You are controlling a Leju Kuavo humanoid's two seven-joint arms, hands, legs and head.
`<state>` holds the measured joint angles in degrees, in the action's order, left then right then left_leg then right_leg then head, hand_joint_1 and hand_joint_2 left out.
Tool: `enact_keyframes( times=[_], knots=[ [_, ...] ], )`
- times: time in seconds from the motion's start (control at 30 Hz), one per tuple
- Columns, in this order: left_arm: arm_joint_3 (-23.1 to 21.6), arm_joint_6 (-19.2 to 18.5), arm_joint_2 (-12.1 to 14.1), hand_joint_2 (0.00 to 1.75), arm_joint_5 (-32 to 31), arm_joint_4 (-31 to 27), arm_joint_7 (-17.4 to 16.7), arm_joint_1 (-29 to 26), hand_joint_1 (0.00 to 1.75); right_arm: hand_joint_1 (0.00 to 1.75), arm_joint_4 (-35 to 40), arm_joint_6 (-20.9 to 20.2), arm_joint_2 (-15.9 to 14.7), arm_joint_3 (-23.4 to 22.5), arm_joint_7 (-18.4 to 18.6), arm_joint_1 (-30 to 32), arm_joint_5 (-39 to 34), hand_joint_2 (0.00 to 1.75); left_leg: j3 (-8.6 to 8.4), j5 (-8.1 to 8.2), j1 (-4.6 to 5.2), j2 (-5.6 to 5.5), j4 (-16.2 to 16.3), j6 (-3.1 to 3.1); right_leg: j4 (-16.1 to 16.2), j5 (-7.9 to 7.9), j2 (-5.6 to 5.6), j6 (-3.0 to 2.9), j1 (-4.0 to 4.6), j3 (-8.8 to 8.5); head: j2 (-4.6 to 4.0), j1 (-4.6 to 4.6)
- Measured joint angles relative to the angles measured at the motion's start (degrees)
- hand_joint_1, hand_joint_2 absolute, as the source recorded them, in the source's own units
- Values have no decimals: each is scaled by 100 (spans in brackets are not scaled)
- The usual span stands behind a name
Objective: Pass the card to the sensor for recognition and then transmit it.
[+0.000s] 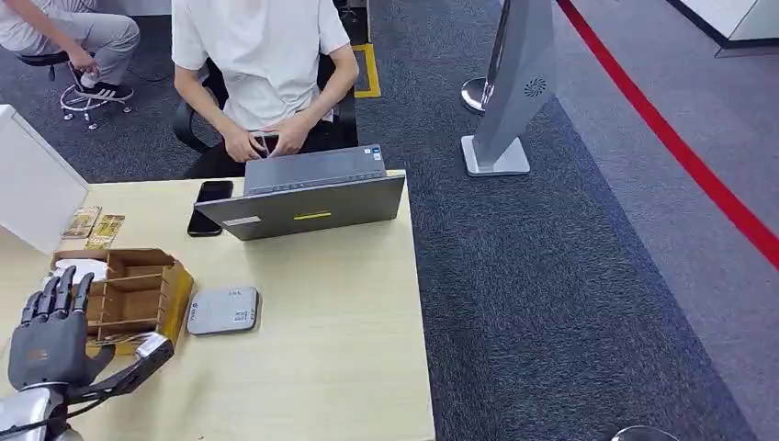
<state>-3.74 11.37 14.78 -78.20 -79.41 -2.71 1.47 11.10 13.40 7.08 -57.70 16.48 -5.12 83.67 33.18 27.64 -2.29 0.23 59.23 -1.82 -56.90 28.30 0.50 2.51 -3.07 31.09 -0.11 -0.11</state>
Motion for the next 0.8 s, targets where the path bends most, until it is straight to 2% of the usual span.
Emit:
enact_keyframes(
  times=[0.33, 0.37, 0.8],
  knots=[
    [-88, -107, 4, 175, 68, 96, 52, 39, 0, 0, 0, 0, 0, 0, 0, 3, 0, 175, 0, 0, 0, 0, 0, 0, 0, 0, 0, 0, 0, -1, 0, 0],
    [-101, -111, 4, 175, 85, 112, 57, 49, 175, 0, 0, 0, 0, 0, 0, 4, 0, 175, 0, 0, 0, 0, 0, 0, 0, 0, 0, 0, 0, -1, 0, 0],
    [-114, -179, 120, 175, 265, 160, 212, 52, 175, 0, 0, 0, -2, 0, 0, 11, 0, 175, 1, 0, 0, 0, 0, 0, 0, 0, 0, 0, 0, -2, 0, 0]
  ],
)
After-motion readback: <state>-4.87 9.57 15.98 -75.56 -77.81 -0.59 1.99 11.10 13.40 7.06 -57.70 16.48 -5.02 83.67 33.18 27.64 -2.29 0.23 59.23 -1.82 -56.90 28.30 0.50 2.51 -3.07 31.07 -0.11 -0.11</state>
